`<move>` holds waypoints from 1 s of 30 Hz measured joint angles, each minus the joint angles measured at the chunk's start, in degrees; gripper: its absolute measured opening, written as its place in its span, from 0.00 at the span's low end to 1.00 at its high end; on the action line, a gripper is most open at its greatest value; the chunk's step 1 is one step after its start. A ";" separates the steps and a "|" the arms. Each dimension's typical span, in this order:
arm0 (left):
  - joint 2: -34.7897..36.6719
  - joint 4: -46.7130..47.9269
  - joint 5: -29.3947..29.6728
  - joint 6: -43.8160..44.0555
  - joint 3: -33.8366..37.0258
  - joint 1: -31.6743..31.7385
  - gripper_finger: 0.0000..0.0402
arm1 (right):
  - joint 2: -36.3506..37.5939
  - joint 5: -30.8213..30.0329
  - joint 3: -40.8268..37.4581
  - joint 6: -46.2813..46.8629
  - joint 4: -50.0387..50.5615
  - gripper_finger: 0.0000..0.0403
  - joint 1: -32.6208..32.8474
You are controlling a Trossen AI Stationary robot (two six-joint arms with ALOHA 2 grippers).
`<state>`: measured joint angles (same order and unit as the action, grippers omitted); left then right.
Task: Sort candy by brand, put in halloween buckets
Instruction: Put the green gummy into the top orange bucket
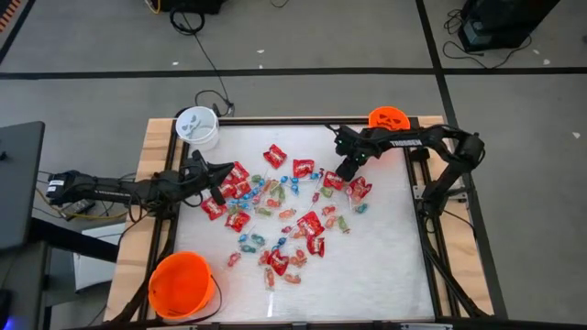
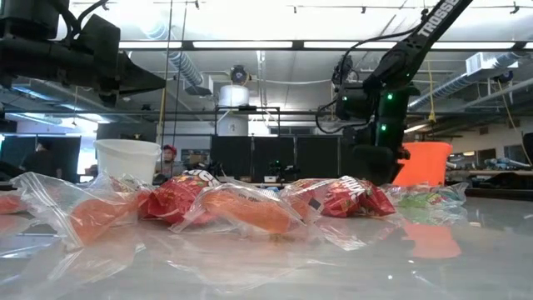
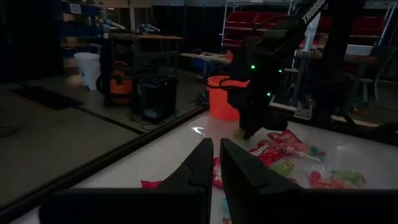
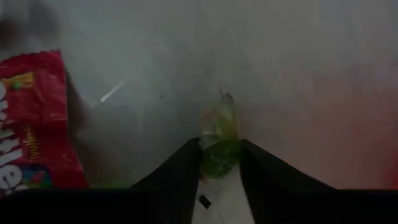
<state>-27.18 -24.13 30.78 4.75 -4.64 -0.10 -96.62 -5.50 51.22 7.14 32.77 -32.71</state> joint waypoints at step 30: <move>-0.35 -0.38 2.91 1.38 0.07 0.00 0.09 | 14.56 -9.05 20.24 -6.13 27.79 0.06 -23.53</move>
<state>-27.53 -24.51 33.69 6.13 -4.58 -0.10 -82.06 -14.54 71.46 1.01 60.57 -56.23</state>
